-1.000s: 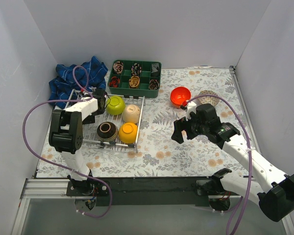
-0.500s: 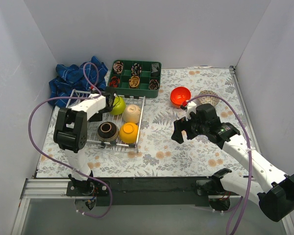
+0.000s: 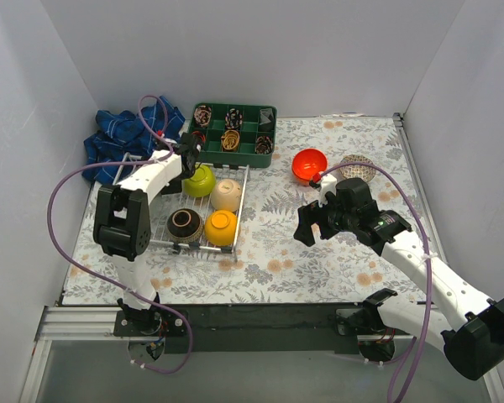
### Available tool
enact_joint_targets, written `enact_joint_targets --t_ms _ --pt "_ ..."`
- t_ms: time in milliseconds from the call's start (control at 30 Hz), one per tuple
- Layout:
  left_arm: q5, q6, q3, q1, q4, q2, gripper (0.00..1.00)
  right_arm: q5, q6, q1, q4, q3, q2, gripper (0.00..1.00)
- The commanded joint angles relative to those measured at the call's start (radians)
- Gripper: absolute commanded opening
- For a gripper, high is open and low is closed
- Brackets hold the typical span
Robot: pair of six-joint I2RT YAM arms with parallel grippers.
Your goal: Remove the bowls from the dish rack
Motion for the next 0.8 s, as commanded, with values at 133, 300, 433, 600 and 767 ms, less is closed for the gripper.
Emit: enact_joint_targets --t_ms 133,300,433,600,767 --pt "0.057 0.034 0.066 0.024 0.028 -0.164 0.0 -0.057 0.015 0.002 0.03 0.051 0.023 0.97" --pt "0.185 0.021 0.084 0.047 0.063 -0.23 0.0 -0.155 0.09 0.003 0.113 0.056 0.037 0.97" --pt "0.327 0.009 0.121 0.049 0.097 -0.281 0.0 -0.208 0.158 0.002 0.185 0.06 0.056 0.96" --pt "0.53 -0.041 0.177 0.049 0.117 -0.328 0.0 -0.255 0.213 0.002 0.237 0.115 0.109 0.96" --pt "0.739 -0.127 0.145 0.049 0.187 -0.408 0.0 -0.257 0.248 0.002 0.274 0.172 0.157 0.96"
